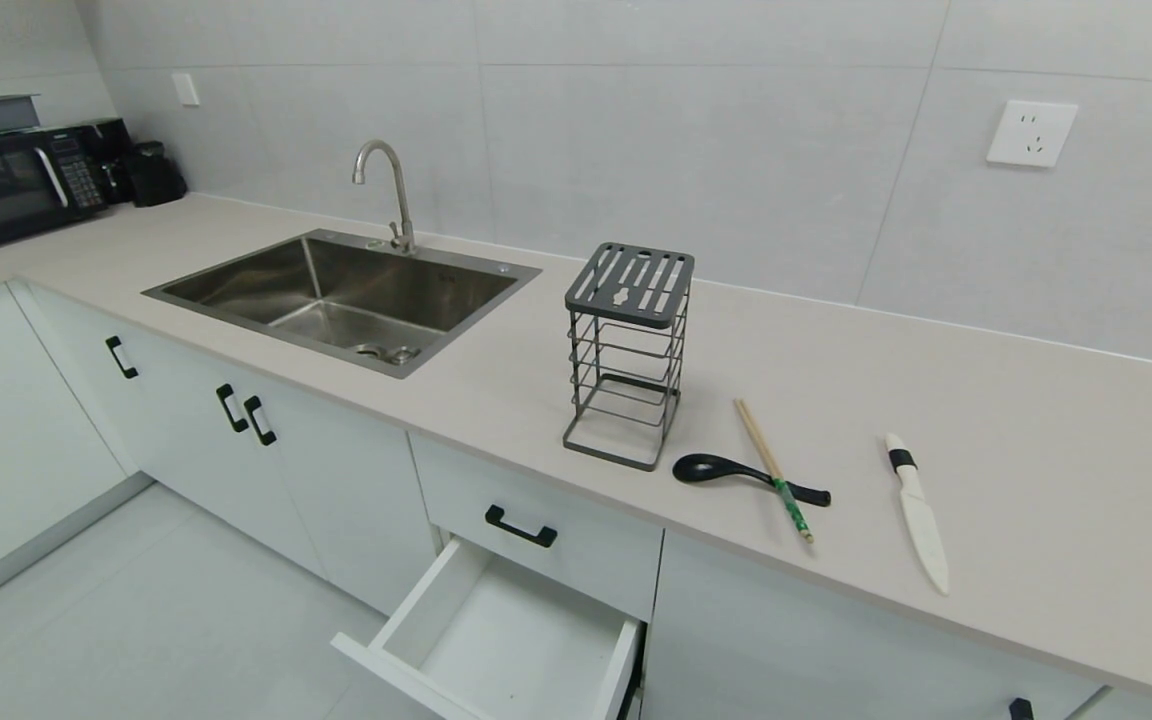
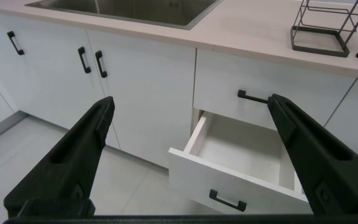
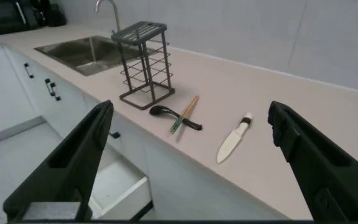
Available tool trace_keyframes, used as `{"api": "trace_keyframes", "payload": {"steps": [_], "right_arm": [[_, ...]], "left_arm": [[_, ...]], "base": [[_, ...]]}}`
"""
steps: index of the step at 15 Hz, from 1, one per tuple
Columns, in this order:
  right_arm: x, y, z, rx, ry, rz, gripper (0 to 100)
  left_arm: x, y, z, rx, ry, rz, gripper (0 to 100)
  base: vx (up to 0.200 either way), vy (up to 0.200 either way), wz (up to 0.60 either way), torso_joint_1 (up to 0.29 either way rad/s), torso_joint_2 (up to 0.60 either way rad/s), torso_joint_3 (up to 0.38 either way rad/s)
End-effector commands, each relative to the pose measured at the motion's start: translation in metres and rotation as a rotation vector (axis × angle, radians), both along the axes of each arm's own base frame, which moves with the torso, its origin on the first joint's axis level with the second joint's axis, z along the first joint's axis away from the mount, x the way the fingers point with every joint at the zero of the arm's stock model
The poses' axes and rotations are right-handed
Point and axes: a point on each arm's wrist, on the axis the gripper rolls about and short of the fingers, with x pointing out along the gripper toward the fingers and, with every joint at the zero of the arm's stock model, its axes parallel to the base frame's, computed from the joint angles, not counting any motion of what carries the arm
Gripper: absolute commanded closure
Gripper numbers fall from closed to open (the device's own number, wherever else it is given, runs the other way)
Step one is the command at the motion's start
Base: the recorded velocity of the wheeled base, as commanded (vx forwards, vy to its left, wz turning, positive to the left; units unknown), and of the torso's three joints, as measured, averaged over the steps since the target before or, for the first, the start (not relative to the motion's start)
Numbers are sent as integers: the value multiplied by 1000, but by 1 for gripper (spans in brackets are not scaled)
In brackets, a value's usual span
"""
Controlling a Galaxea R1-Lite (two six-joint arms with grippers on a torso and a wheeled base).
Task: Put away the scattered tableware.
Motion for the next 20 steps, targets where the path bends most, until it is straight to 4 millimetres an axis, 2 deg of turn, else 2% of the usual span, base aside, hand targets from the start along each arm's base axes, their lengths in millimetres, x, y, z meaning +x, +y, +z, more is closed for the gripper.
{"api": "trace_keyframes", "payload": {"steps": [1, 2, 3, 5, 6, 7, 10, 14, 15, 20], "right_arm": [[57, 1, 6, 22, 312, 56, 0], [70, 3, 3, 11, 385, 93, 0], [92, 11, -3, -24, 500, 172, 0], [115, 29, -2, -94, 542, 244, 0], [115, 29, -2, -94, 542, 244, 0], [150, 62, -12, -207, 604, 206, 0], [172, 94, -16, -207, 686, 232, 0], [192, 116, -22, -139, 786, 210, 0], [206, 125, -28, -149, 808, 157, 0], [228, 127, -46, -180, 870, 70, 0]], "left_arm": [[0, 0, 0, 0, 1, 0, 0], [0, 0, 0, 0, 1, 0, 0], [0, 0, 0, 0, 1, 0, 0], [0, 0, 0, 0, 1, 0, 0], [0, 0, 0, 0, 1, 0, 0], [0, 0, 0, 0, 1, 0, 0], [0, 0, 0, 0, 1, 0, 0], [0, 0, 0, 0, 1, 0, 0], [0, 0, 0, 0, 1, 0, 0], [0, 0, 0, 0, 1, 0, 0]], "base": [[0, 0, 0, 0, 0, 0], [0, 0, 0, 0, 0, 0], [0, 0, 0, 0, 0, 0], [0, 0, 0, 0, 0, 0], [0, 0, 0, 0, 0, 0], [0, 0, 0, 0, 0, 0], [0, 0, 0, 0, 0, 0], [0, 0, 0, 0, 0, 0], [0, 0, 0, 0, 0, 0], [0, 0, 0, 0, 0, 0]]}}
